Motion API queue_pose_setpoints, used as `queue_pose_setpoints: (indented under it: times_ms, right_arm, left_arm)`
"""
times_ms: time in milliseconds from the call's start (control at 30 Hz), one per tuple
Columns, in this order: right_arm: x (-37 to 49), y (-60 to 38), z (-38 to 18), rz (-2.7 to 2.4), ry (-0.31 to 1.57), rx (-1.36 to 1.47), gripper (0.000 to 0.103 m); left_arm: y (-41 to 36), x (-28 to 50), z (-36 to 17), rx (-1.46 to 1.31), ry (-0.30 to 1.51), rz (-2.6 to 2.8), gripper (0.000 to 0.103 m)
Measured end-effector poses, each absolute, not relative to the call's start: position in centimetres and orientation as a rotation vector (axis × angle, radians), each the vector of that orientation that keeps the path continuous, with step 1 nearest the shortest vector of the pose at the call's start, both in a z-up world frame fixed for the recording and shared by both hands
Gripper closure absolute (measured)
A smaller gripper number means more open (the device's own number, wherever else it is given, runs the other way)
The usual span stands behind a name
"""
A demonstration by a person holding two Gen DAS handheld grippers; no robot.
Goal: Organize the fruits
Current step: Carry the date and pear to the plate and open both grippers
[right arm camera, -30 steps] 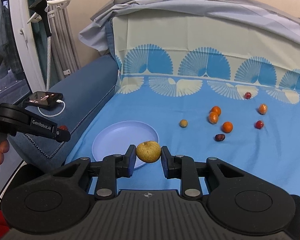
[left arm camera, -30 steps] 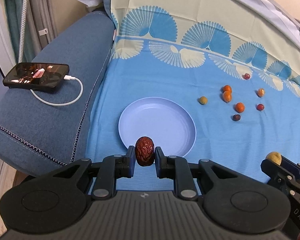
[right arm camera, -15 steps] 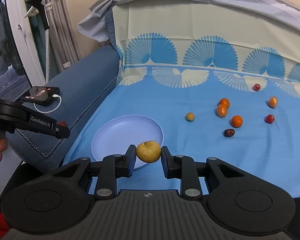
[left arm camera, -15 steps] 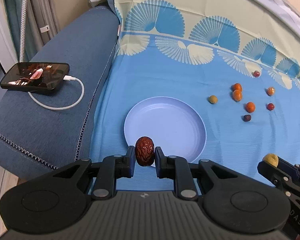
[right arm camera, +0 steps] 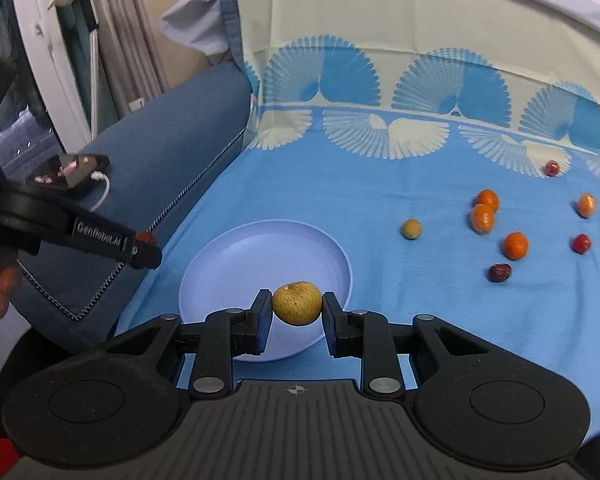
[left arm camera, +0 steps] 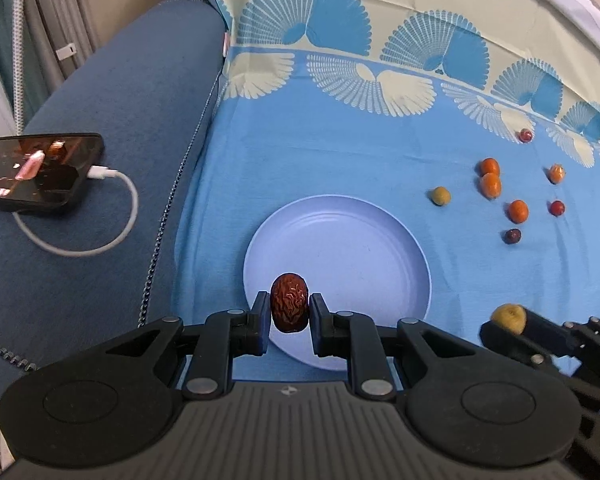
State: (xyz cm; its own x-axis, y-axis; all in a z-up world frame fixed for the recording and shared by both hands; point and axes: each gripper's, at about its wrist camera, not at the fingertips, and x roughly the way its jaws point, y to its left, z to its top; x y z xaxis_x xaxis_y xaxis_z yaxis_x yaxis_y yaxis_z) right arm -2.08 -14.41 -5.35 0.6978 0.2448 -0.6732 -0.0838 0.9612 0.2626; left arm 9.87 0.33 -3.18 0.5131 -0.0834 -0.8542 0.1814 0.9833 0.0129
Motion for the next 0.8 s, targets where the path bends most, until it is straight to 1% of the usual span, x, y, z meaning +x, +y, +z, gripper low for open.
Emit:
queue_pose_setpoints:
  times_ms: [333,600,633,667,700,733,767,800]
  right_arm:
    - [2.5,-12.3,-8.3,0.214,0.821,0.137,0.075]
    - [5.4,-11.2,-11.2,0.245,0.896,0.084,0.074]
    - [5.7,-11.0,-11.4,0.251,0.896,0.075,0.074]
    - [6.0,-10.9,-11.5,0.256,0.893,0.067,0.072]
    - [6.3,-10.8,-11.6,0.257,0.889,0.056,0.066]
    - [6.4,-10.8,-11.5,0.248,0.883,0.047,0.046]
    - [6.5,-10.9,-11.2,0.236,0.869,0.043,0.03]
    - [6.4,-11.0,-10.7,0.223,0.851,0.042,0.024]
  left_arm:
    - [-0.2,14.0,-7.3,0.12,1.095,-0.188,0.081]
    - [-1.3,16.7,-11.0,0.169,1.155,-0.233,0.081]
    - [-1.4,16.9,-11.2,0.17,1.153,-0.24,0.077]
    - [-1.5,17.1,-11.3,0.167,1.147,-0.25,0.053]
    - [-1.6,17.2,-11.1,0.164,1.136,-0.248,0.019]
    - [-1.6,17.2,-10.7,0.16,1.112,-0.238,0.006]
    - [-1.5,17.0,-10.1,0.154,1.077,-0.228,0.0]
    - [-1.3,16.5,-9.4,0.148,1.038,-0.228,0.0]
